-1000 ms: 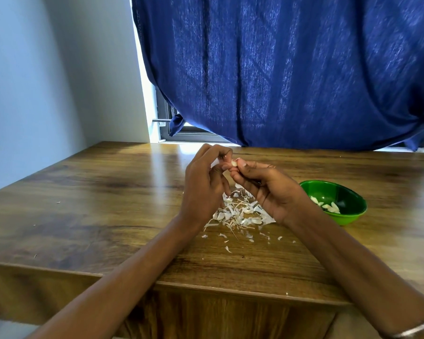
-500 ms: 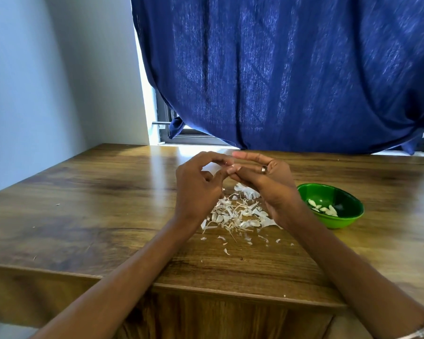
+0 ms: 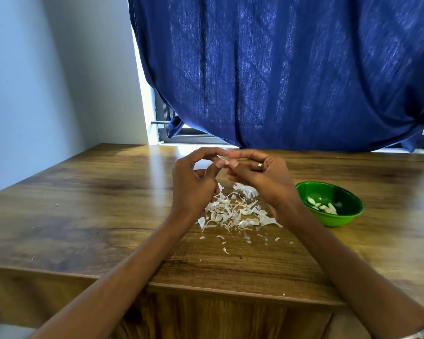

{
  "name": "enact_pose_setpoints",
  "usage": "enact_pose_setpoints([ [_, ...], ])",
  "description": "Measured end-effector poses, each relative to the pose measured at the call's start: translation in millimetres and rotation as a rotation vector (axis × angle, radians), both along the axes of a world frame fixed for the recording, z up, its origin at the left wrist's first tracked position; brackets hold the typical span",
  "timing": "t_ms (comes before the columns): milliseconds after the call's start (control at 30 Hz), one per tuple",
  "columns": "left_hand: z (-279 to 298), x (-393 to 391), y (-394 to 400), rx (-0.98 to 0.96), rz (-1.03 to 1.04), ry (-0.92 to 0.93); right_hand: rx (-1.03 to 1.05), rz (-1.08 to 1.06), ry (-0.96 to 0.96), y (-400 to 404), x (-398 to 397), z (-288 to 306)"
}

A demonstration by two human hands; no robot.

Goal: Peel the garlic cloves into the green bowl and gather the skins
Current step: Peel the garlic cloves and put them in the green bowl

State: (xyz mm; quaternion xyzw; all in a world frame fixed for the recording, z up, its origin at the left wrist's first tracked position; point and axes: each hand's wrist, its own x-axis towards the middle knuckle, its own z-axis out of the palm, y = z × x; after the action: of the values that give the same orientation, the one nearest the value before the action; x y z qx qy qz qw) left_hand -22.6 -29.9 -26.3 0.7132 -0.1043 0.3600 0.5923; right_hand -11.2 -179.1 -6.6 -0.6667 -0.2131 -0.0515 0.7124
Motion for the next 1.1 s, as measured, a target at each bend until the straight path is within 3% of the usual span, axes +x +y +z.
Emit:
enact_pose_setpoints([
  [400,0,0,0,-0.012,-0.030,0.065,0.043,-0.070,-0.023,-1,3,-3],
  [567,-4,2,0,0.183,0.066,0.075,0.106,-0.044,0.063,-5,6,-2],
  [800,-9,5,3,0.301,0.138,-0.141,0.112,-0.064,0.058,-5,6,-1],
  [900,-7,3,1,0.288,0.080,-0.165,0.110,-0.076,0.048,-5,5,-1],
  [1100,-9,8,5,0.268,0.153,-0.207,0.021,-0.079,0.027,-4,5,-2],
])
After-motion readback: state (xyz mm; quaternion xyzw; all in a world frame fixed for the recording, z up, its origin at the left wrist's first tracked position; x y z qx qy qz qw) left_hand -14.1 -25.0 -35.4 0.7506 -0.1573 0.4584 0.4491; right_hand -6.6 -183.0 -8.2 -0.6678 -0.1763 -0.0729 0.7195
